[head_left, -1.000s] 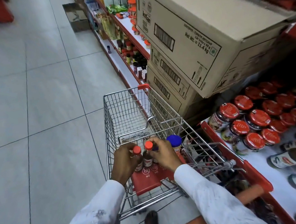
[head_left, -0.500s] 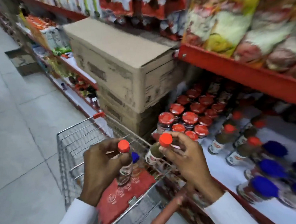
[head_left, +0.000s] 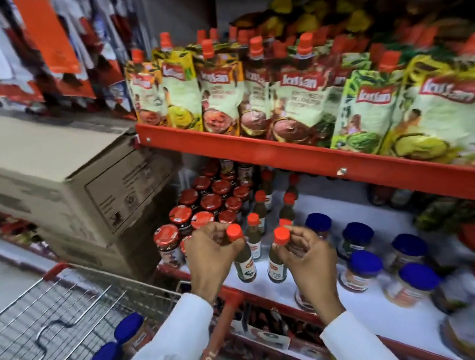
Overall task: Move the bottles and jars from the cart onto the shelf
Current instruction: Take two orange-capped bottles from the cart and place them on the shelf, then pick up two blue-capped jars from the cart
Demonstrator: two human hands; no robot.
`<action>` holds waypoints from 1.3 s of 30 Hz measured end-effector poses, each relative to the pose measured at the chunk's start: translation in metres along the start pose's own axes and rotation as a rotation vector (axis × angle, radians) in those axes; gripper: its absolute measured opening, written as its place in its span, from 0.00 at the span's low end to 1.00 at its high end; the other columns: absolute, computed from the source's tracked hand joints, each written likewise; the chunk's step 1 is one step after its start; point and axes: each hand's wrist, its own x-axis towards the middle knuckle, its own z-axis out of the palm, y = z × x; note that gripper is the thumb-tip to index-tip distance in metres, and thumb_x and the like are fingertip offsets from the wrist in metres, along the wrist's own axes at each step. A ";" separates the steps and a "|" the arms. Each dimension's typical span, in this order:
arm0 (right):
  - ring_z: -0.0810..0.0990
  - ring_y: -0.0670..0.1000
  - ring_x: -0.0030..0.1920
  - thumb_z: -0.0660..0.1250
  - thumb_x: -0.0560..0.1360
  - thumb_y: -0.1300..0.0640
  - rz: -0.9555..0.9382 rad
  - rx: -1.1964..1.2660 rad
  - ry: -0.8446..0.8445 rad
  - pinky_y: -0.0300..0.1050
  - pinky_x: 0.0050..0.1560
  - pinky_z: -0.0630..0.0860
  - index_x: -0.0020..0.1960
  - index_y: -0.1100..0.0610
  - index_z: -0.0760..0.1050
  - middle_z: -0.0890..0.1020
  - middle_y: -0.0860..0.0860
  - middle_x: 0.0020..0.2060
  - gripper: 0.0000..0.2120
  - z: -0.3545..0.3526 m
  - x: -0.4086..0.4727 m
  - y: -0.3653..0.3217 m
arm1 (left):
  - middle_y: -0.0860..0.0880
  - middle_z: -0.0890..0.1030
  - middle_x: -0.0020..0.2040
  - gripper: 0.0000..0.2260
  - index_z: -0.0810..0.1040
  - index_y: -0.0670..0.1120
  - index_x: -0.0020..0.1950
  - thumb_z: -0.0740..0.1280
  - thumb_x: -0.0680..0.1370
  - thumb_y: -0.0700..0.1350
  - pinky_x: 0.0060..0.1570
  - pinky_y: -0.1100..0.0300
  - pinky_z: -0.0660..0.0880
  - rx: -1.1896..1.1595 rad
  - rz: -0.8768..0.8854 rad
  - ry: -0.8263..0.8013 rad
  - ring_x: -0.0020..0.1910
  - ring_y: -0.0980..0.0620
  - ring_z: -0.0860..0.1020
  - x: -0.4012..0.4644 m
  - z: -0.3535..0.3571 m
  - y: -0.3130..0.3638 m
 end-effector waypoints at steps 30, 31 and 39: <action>0.78 0.43 0.55 0.77 0.68 0.59 -0.191 -0.106 -0.085 0.38 0.56 0.73 0.59 0.49 0.77 0.80 0.44 0.54 0.22 0.045 -0.039 -0.007 | 0.53 0.87 0.41 0.11 0.84 0.49 0.49 0.76 0.72 0.53 0.42 0.60 0.81 0.100 -0.109 0.157 0.38 0.60 0.84 -0.025 -0.073 -0.062; 0.78 0.43 0.55 0.77 0.68 0.60 -0.195 -0.080 -0.148 0.36 0.56 0.74 0.59 0.48 0.77 0.81 0.44 0.54 0.22 0.056 -0.042 -0.010 | 0.53 0.87 0.40 0.09 0.84 0.49 0.47 0.75 0.73 0.53 0.42 0.59 0.81 0.104 -0.131 0.202 0.38 0.61 0.84 -0.033 -0.092 -0.071; 0.82 0.45 0.50 0.76 0.66 0.59 -0.124 -0.158 -0.739 0.40 0.53 0.79 0.55 0.46 0.78 0.84 0.45 0.49 0.20 0.174 -0.067 0.010 | 0.46 0.87 0.40 0.10 0.84 0.46 0.41 0.75 0.71 0.53 0.45 0.51 0.81 0.143 -0.456 0.415 0.38 0.52 0.85 -0.098 -0.201 -0.175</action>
